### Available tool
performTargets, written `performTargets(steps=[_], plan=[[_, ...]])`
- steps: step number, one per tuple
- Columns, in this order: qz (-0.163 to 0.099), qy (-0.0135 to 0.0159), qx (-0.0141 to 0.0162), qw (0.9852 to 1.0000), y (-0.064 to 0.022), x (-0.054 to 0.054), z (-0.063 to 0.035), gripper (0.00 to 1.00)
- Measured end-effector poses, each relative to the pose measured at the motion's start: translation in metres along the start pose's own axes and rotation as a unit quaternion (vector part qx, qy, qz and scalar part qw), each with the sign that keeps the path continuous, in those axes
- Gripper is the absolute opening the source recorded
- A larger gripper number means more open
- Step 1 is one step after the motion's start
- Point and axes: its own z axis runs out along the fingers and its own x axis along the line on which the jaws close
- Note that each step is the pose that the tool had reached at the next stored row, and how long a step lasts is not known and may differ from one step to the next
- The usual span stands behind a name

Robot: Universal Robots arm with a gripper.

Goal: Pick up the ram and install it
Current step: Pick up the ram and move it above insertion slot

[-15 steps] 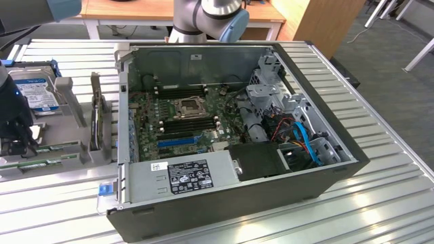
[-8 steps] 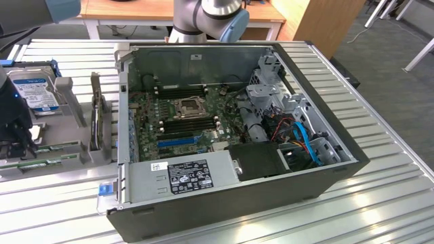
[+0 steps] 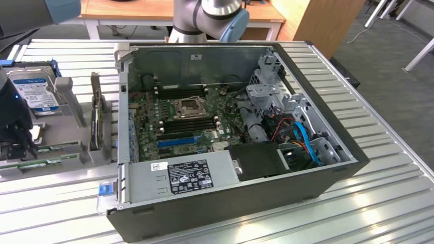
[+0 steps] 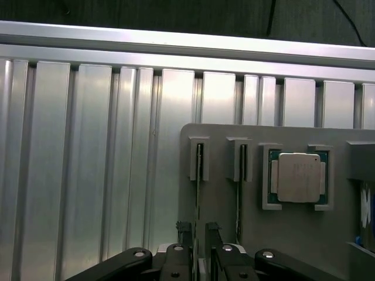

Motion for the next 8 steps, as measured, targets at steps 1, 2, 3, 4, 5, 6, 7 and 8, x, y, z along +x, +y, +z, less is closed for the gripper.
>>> performTargets(steps=[1, 2, 3, 4, 5, 6, 7, 8], plan=[[0.0, 0.0, 0.0, 1.0, -0.0001, 0.0, 0.0013, 0.24], [0.0, 0.0, 0.0001, 1.0, -0.0001, 0.0001, 0.0027, 0.24], [0.0, 0.0, 0.0001, 1.0, -0.0002, 0.0001, 0.004, 0.24], [0.0, 0.0, 0.0, 1.0, -0.0003, 0.0001, 0.0053, 0.24], [0.0, 0.0, 0.0, 1.0, -0.0003, 0.0002, 0.0066, 0.24], [0.0, 0.0, 0.0, 1.0, -0.0004, 0.0002, 0.0079, 0.24], [0.0, 0.0, 0.0001, 1.0, -0.0004, 0.0002, 0.0092, 0.24], [0.0, 0.0, 0.0001, 1.0, -0.0005, 0.0002, 0.0104, 0.24]])
